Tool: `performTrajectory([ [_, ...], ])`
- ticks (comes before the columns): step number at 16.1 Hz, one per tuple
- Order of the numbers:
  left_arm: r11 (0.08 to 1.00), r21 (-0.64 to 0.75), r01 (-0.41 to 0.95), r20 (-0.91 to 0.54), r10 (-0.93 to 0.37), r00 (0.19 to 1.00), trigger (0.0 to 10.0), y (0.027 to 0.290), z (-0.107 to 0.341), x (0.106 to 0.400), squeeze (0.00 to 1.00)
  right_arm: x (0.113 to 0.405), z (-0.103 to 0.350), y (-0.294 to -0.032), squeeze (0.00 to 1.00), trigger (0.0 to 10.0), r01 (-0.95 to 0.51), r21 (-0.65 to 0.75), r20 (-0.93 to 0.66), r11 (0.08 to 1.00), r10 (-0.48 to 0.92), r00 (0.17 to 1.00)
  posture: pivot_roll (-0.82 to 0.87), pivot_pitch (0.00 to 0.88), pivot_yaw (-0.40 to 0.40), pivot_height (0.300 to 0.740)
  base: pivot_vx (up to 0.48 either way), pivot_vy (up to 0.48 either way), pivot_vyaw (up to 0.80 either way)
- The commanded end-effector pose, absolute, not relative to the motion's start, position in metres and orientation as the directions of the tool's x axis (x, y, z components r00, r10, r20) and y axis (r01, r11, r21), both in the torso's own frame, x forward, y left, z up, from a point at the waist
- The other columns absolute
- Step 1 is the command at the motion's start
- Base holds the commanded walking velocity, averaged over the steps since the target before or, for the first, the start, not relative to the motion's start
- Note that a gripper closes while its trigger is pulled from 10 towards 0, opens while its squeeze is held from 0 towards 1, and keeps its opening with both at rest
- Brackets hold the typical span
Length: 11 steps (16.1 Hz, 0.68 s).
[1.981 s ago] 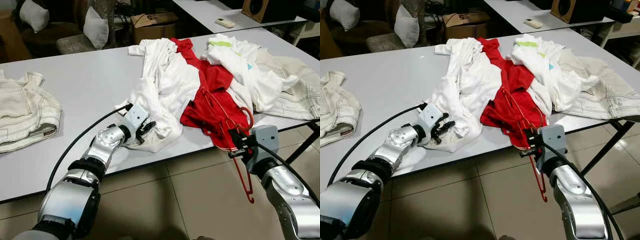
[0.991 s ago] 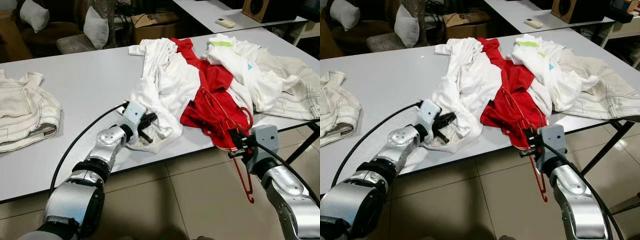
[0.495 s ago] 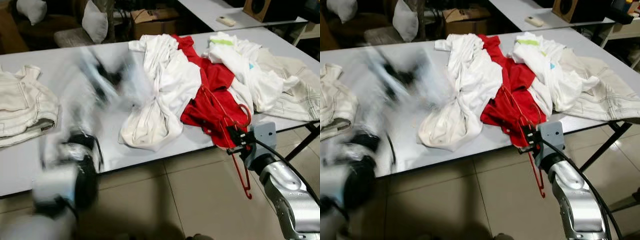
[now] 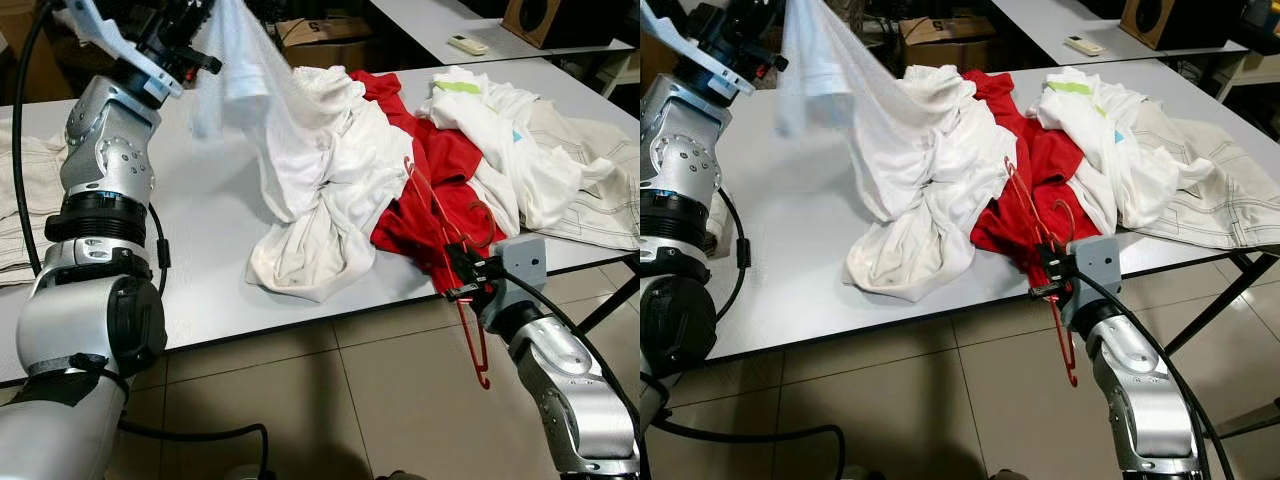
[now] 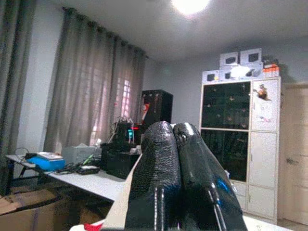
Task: Hang hanger
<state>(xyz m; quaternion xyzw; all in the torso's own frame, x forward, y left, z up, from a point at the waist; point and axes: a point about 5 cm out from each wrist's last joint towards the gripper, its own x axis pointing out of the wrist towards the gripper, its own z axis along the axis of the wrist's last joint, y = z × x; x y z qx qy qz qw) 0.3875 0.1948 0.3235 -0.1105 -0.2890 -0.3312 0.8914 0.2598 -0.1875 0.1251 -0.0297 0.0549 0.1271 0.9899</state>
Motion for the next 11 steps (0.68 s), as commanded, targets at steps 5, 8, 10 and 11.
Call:
performTrajectory([
  [5, 0.745, 0.058, 0.664, 0.516, -0.592, 0.619, 0.0, 0.160, 0.321, 0.394, 0.00, 0.256, 0.126, -0.191, 0.00, 10.0, -0.242, -0.032, -0.104, 0.970, 0.238, 0.966, -0.16, 0.000, 0.058, 0.740, 0.000, 0.000, 0.00],
  [8, 0.756, 0.049, 0.653, 0.486, -0.589, 0.646, 0.0, 0.148, 0.318, 0.398, 0.00, 0.243, 0.134, -0.169, 0.00, 10.0, -0.437, -0.029, -0.077, 0.899, 0.434, 0.897, -0.17, 0.000, 0.080, 0.740, 0.000, 0.000, 0.00],
  [10, 0.764, 0.073, 0.641, 0.457, -0.597, 0.659, 0.0, 0.146, 0.316, 0.399, 0.00, 0.235, 0.138, -0.154, 0.00, 10.0, -0.544, -0.022, -0.064, 0.839, 0.542, 0.838, -0.17, 0.000, 0.085, 0.740, 0.000, 0.000, 0.00],
  [11, 0.783, 0.082, 0.617, 0.450, -0.582, 0.678, 0.0, 0.148, 0.317, 0.399, 0.00, 0.231, 0.139, -0.143, 0.00, 10.0, -0.617, -0.028, -0.064, 0.786, 0.615, 0.786, -0.16, 0.000, 0.081, 0.740, 0.000, 0.000, 0.00],
])
